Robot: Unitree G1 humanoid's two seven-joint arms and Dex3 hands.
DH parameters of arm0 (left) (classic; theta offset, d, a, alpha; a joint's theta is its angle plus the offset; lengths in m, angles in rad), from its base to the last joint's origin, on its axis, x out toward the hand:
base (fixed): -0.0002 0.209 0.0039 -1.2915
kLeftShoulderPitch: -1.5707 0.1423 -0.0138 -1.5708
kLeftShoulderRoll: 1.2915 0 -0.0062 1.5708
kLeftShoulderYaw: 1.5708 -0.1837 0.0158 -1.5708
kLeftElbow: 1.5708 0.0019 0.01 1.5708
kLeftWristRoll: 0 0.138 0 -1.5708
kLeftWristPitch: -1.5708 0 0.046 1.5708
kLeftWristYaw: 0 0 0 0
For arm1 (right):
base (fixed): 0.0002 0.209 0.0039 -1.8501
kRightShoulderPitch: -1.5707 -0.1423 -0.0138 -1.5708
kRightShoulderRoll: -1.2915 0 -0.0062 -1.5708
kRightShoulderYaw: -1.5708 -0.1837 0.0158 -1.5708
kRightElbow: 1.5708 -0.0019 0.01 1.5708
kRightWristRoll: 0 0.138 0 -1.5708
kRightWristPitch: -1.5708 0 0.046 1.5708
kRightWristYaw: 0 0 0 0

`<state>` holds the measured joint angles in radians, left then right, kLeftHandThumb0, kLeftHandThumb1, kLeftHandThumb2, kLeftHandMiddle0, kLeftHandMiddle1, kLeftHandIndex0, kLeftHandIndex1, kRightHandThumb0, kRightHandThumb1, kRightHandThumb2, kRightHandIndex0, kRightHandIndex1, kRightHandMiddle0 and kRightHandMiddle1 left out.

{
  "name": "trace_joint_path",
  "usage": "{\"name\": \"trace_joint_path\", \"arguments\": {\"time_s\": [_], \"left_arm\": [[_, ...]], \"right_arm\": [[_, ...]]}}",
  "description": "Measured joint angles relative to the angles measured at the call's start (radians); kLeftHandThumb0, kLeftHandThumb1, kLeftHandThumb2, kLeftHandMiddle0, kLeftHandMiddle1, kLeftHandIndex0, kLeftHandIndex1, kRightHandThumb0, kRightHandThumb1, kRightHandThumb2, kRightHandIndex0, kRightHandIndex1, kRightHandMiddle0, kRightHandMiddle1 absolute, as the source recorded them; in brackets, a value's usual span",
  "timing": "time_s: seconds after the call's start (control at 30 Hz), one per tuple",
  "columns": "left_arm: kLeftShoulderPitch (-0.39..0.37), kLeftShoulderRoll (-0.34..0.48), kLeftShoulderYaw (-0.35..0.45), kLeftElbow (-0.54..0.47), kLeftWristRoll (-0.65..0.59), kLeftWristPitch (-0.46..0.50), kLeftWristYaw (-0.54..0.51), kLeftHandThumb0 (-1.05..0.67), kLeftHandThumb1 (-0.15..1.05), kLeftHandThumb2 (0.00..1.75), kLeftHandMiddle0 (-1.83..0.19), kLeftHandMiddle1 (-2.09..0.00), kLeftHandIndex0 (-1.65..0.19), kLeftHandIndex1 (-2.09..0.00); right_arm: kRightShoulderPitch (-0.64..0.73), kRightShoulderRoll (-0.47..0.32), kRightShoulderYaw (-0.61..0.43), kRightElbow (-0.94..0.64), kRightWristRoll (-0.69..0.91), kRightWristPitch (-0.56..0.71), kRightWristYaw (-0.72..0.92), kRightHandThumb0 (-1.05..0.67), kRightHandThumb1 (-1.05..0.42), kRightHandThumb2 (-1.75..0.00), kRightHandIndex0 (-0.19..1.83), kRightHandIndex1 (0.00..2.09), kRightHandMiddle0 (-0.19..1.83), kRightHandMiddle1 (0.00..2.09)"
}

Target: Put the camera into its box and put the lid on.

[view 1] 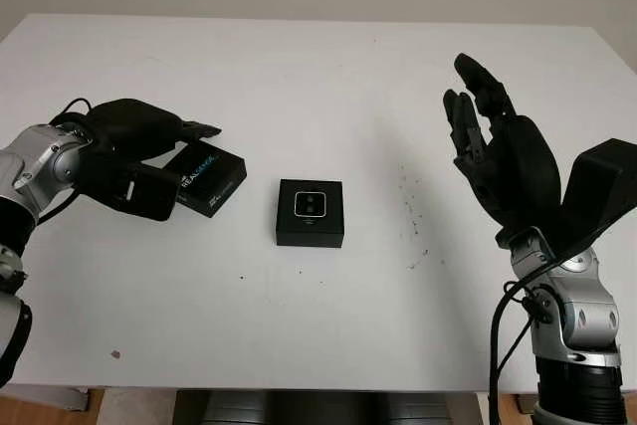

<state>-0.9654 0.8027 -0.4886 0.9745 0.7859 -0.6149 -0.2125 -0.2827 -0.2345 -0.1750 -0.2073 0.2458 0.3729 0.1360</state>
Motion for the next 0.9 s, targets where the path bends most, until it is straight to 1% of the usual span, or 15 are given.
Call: {"name": "trace_joint_path", "arguments": {"time_s": [0.03,0.07,0.1,0.17,0.23,0.27,0.3,0.4,0.5,0.63,0.73,0.77,0.83,0.9], "left_arm": [[-0.001,0.000,-0.003,0.003,0.005,-0.006,0.009,-0.46,0.90,0.06,0.19,-1.65,0.15,-1.61],[-0.002,0.000,-0.007,0.004,0.012,-0.012,0.021,-0.46,0.92,0.06,0.19,-1.84,0.16,-1.82],[-0.003,0.000,-0.010,0.006,0.019,-0.020,0.033,-0.45,0.93,0.06,0.19,-1.96,0.17,-1.95],[-0.004,0.000,-0.017,0.007,0.031,-0.034,0.054,-0.41,1.00,0.08,0.04,-2.07,0.03,-2.06],[-0.005,0.000,-0.020,0.008,0.038,-0.045,0.069,-0.40,1.04,0.11,-0.05,-2.09,-0.03,-2.09],[-0.005,0.000,-0.021,0.009,0.041,-0.051,0.076,-0.40,1.04,0.16,-0.09,-2.09,-0.06,-2.09],[-0.005,0.000,-0.024,0.010,0.044,-0.055,0.082,-0.39,1.04,0.17,-0.11,-2.09,-0.07,-2.09],[-0.005,0.000,-0.033,0.010,0.060,-0.063,0.106,-0.41,1.05,0.30,-0.18,-2.09,-0.14,-2.09],[-0.003,0.000,-0.035,0.012,0.061,-0.071,0.116,-0.40,1.05,0.34,-0.18,-2.09,-0.13,-2.09],[0.000,0.001,-0.032,0.011,0.046,-0.078,0.106,-0.40,1.05,0.33,-0.14,-2.09,-0.07,-2.09],[0.010,0.000,-0.014,0.011,0.005,-0.073,0.066,-0.41,1.05,0.32,-0.12,-2.09,-0.06,-2.09],[0.016,-0.003,-0.002,0.011,-0.023,-0.065,0.037,-0.41,1.05,0.32,-0.13,-2.09,-0.07,-2.09],[0.029,-0.011,0.034,0.009,-0.092,-0.038,-0.031,-0.43,1.05,0.33,-0.23,-2.09,-0.12,-2.09],[0.044,-0.021,0.071,-0.002,-0.161,-0.001,-0.102,-0.43,1.05,0.33,-0.27,-2.09,-0.14,-2.09]], "right_arm": [[0.000,0.000,0.000,0.000,0.001,0.001,-0.001,-0.52,-1.05,-0.64,-0.02,0.05,-0.19,0.42],[0.000,0.000,0.000,0.000,0.004,0.001,0.000,-0.51,-1.05,-0.65,-0.03,0.05,-0.19,0.39],[0.000,0.000,0.000,0.000,0.006,0.001,0.001,-0.51,-1.05,-0.65,-0.03,0.05,-0.19,0.38],[0.000,0.000,0.001,0.000,0.005,0.001,0.004,-0.51,-1.05,-0.64,-0.02,0.05,-0.18,0.38],[0.000,0.000,0.001,0.000,0.004,0.001,-0.001,-0.50,-1.05,-0.65,-0.02,0.06,-0.17,0.39],[0.000,0.000,0.001,0.000,0.002,0.001,-0.004,-0.50,-1.05,-0.65,-0.01,0.06,-0.17,0.40],[0.000,0.000,0.001,0.000,-0.001,0.001,-0.006,-0.50,-1.05,-0.66,-0.01,0.06,-0.17,0.40],[0.000,0.001,0.002,0.000,0.002,0.001,-0.009,-0.50,-1.05,-0.65,-0.01,0.06,-0.18,0.41],[0.001,0.001,0.001,0.000,0.005,0.002,-0.011,-0.50,-1.05,-0.65,-0.02,0.05,-0.19,0.41],[0.004,0.001,0.002,0.000,0.005,0.001,-0.004,-0.49,-1.05,-0.64,-0.01,0.06,-0.17,0.39],[0.008,0.001,0.003,0.000,-0.002,-0.003,-0.005,-0.48,-1.05,-0.65,0.00,0.06,-0.17,0.39],[0.010,0.001,0.003,0.000,-0.005,-0.003,-0.007,-0.48,-1.05,-0.65,0.00,0.06,-0.17,0.40],[0.014,0.005,0.003,0.000,-0.006,-0.010,-0.011,-0.49,-1.05,-0.63,0.01,0.06,-0.16,0.42],[0.015,0.014,0.003,0.001,-0.006,-0.016,-0.012,-0.51,-1.05,-0.60,0.01,0.06,-0.16,0.44]]}}
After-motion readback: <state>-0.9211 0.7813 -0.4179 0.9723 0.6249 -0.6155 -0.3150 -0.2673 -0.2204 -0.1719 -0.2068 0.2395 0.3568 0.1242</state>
